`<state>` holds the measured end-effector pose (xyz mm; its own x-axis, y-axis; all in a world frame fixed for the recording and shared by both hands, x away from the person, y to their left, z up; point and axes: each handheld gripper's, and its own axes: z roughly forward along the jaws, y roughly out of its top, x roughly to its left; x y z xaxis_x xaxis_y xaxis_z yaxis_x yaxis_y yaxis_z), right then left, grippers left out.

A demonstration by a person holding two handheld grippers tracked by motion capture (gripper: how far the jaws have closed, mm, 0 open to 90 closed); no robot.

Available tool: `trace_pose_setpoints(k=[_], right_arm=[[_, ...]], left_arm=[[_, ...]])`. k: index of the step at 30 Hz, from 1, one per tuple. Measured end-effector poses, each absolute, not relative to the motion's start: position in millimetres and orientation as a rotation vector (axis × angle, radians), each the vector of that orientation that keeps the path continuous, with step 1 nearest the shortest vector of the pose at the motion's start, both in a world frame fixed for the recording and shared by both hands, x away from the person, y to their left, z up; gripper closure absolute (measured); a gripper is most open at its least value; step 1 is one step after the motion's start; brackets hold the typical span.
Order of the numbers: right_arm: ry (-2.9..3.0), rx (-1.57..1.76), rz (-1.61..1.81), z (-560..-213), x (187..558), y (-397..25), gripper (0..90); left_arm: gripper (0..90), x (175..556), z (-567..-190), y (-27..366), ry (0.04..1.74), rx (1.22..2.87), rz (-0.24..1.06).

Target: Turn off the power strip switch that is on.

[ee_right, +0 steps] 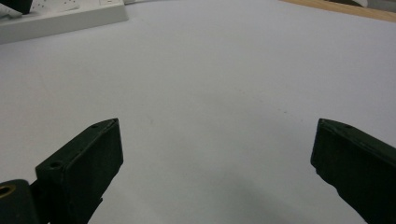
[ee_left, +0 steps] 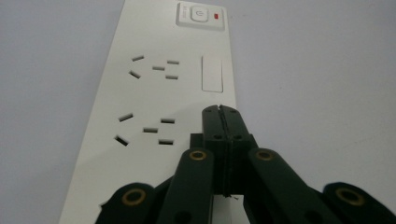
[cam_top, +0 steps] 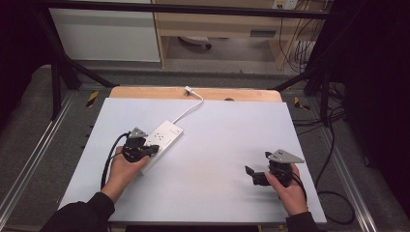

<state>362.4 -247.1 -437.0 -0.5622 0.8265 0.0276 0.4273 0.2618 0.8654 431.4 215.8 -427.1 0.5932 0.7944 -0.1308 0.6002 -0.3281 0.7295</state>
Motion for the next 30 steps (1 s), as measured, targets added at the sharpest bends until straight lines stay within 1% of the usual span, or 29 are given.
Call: trace_pose_setpoints(k=[30], right_arm=[[2.124,1.132,1.231,-437.7,362.3,-245.3,2.8]], left_arm=[[90.0,431.2,-428.9,215.4,1.092,2.036,0.312]])
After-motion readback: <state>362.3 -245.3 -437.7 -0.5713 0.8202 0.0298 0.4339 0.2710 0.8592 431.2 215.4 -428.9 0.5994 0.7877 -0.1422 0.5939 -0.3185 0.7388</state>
